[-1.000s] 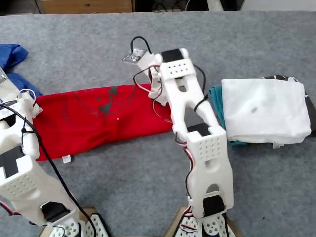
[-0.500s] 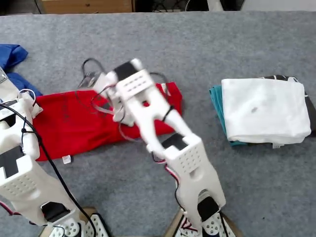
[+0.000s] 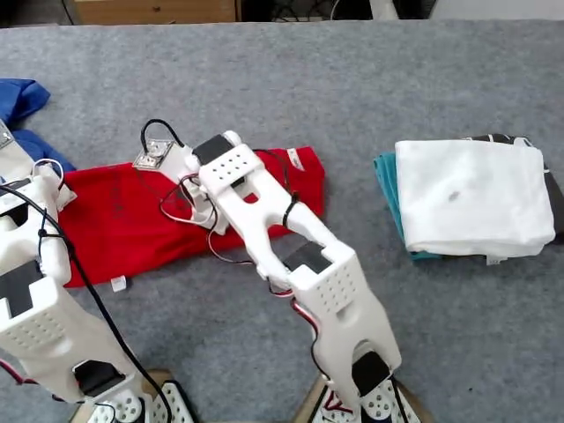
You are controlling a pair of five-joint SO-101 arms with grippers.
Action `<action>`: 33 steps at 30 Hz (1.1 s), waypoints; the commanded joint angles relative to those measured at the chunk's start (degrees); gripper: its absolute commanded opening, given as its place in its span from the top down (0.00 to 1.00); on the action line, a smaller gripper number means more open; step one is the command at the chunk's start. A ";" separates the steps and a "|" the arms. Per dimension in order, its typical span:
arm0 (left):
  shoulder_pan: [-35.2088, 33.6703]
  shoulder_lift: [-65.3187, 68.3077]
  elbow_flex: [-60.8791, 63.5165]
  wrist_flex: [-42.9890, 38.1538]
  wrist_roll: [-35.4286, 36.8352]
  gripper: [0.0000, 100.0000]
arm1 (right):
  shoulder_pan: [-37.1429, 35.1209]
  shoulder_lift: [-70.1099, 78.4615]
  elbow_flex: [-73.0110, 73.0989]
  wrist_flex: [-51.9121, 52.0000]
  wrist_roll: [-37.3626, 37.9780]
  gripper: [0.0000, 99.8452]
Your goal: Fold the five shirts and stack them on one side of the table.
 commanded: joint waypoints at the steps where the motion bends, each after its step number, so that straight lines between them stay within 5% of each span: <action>1: -0.31 -0.44 -2.42 0.26 0.18 0.97 | 0.97 -6.02 -4.79 4.31 -0.70 0.99; 16: -0.31 -0.44 -2.33 0.26 0.18 0.97 | 1.05 -0.75 -0.75 -5.89 -5.10 0.99; 33: -0.31 -0.70 -2.15 0.35 0.26 0.97 | 11.69 -12.70 -25.89 15.91 -5.19 0.99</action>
